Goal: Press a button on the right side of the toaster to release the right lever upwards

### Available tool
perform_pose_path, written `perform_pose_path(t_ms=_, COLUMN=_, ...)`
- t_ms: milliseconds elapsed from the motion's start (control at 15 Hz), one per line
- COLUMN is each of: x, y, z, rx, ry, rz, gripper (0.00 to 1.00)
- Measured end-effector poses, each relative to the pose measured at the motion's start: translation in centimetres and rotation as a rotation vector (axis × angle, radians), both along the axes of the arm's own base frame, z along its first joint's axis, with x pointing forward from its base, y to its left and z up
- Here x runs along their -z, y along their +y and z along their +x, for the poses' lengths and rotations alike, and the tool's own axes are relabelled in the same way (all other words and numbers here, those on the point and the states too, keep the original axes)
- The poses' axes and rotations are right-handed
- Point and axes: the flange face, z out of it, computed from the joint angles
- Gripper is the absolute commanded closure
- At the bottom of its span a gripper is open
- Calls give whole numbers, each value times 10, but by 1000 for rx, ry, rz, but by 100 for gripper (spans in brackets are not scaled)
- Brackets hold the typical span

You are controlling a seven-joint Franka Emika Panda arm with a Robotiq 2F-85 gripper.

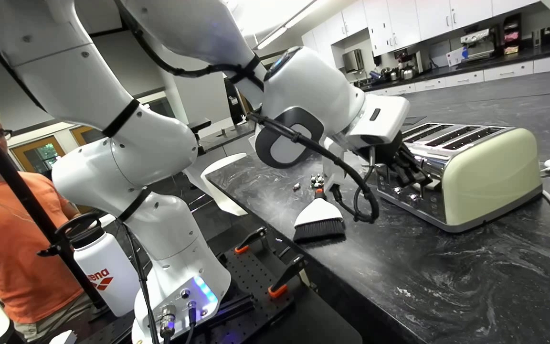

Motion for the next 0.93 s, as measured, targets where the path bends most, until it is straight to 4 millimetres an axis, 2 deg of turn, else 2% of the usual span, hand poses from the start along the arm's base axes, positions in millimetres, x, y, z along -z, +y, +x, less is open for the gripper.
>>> perform_pose_path(t_ms=200, x=-9, y=5, z=4, rx=-81, ry=33, rz=-57, gripper=100)
perform_pose_path(t_ms=600, x=-5, y=20, z=2, rx=-293, ry=183, rz=-105, gripper=100)
perform_pose_path(t_ms=933, x=-5, y=25, z=-1, rx=-402, ry=281, rz=-160, gripper=100)
